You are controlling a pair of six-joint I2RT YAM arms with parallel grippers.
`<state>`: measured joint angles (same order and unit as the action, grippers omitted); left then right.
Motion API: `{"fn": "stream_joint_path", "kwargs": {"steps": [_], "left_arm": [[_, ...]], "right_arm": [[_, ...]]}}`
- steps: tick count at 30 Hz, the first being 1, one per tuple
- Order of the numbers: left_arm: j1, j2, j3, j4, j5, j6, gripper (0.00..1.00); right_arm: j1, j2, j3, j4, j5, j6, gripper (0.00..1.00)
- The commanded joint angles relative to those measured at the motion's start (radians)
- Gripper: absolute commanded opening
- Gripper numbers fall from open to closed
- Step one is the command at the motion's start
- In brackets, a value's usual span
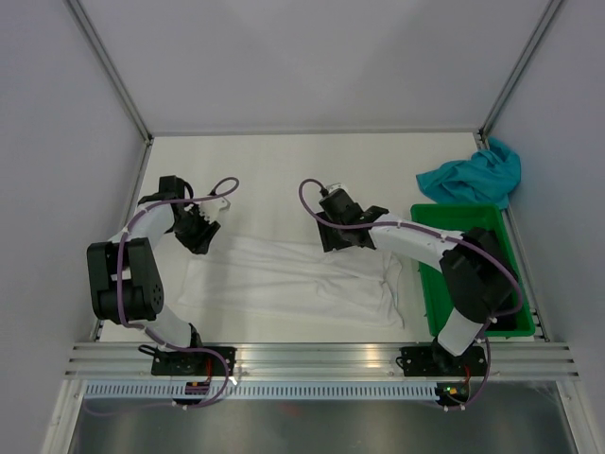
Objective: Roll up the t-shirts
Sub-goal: Fold the tshirt
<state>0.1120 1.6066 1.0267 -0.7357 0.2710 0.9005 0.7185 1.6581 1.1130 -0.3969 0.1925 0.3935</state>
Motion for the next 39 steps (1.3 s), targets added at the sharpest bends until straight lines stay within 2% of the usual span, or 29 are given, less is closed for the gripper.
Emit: {"fn": "stream_joint_path", "kwargs": {"steps": [1, 6, 10, 15, 18, 19, 21, 39], "left_arm": [[0.006, -0.004, 0.027, -0.011, -0.012, -0.117, 0.55], [0.005, 0.007, 0.003, 0.013, -0.012, -0.138, 0.55], [0.006, 0.006, -0.002, 0.016, -0.016, -0.14, 0.55], [0.005, 0.006, -0.004, 0.018, -0.027, -0.132, 0.54], [0.006, 0.006, -0.008, 0.021, -0.032, -0.13, 0.54], [0.005, 0.004, -0.01, 0.022, -0.032, -0.129, 0.54], [0.006, 0.0, -0.019, 0.028, -0.03, -0.126, 0.54], [0.005, -0.004, -0.031, 0.042, -0.055, -0.107, 0.54]], "right_arm": [[0.009, 0.077, 0.065, -0.01, -0.014, -0.016, 0.62], [0.032, 0.088, 0.022, -0.003, -0.03, 0.017, 0.57], [0.055, 0.063, -0.033, 0.018, -0.03, 0.064, 0.36], [0.065, 0.068, -0.077, 0.041, -0.034, 0.096, 0.33], [0.067, 0.057, -0.087, 0.049, -0.021, 0.114, 0.2], [0.068, 0.04, -0.091, 0.052, -0.016, 0.119, 0.12], [0.073, 0.02, -0.105, 0.053, -0.013, 0.134, 0.02], [0.245, -0.136, -0.242, 0.029, 0.001, 0.343, 0.01]]}}
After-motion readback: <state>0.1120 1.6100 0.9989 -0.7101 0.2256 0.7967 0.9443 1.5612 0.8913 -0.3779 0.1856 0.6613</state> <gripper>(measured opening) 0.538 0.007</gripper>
